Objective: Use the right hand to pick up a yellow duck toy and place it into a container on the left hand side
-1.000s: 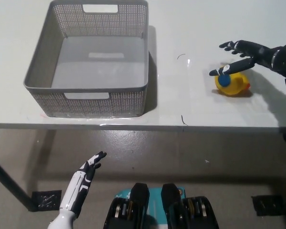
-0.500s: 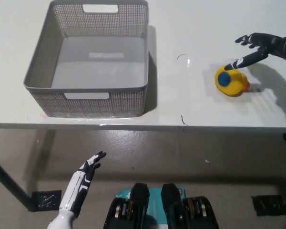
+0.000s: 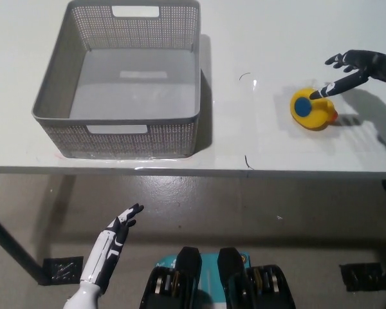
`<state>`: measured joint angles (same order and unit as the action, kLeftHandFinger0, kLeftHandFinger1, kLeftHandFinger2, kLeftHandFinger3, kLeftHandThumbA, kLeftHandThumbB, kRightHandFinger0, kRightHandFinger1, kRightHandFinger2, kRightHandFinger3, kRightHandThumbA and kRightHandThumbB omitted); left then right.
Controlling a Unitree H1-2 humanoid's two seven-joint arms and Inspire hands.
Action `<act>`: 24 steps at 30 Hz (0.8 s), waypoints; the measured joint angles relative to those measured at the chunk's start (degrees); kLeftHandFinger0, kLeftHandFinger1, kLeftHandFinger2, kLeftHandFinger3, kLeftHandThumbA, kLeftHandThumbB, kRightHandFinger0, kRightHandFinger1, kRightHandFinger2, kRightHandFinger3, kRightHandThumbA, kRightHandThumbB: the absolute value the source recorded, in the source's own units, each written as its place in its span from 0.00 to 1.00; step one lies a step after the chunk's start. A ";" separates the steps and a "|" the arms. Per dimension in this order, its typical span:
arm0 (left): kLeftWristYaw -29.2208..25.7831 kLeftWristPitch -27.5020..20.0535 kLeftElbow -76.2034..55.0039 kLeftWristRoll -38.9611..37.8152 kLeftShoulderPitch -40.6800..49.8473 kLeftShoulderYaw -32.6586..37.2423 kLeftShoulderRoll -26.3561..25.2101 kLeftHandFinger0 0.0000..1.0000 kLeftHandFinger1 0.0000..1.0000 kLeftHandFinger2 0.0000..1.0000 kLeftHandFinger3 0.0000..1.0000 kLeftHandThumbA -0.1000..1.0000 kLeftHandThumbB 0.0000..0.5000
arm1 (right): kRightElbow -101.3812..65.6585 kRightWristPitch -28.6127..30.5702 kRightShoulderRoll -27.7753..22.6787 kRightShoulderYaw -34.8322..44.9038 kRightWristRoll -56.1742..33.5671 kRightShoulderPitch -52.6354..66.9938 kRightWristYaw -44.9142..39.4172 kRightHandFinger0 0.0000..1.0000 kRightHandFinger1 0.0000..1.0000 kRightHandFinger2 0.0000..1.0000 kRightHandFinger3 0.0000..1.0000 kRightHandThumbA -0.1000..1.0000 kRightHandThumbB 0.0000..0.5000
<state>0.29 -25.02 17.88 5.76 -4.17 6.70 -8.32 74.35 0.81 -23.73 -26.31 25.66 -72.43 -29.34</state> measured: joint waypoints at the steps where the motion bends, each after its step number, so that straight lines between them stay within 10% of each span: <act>1: -0.02 0.00 0.00 0.20 -0.04 0.02 -0.02 1.00 1.00 1.00 1.00 1.00 1.00 | 0.04 0.27 0.00 0.00 0.00 0.00 -0.09 1.00 1.00 1.00 1.00 1.00 1.00; 24: -0.11 -0.04 0.00 1.74 -0.57 0.00 -0.06 1.00 1.00 1.00 1.00 1.00 1.00 | 2.01 2.31 0.53 -0.07 0.12 -0.02 -0.68 1.00 1.00 1.00 1.00 1.00 1.00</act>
<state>0.18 -25.06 17.88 7.50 -4.74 6.70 -8.39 76.36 3.12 -23.20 -26.39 25.78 -72.45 -30.02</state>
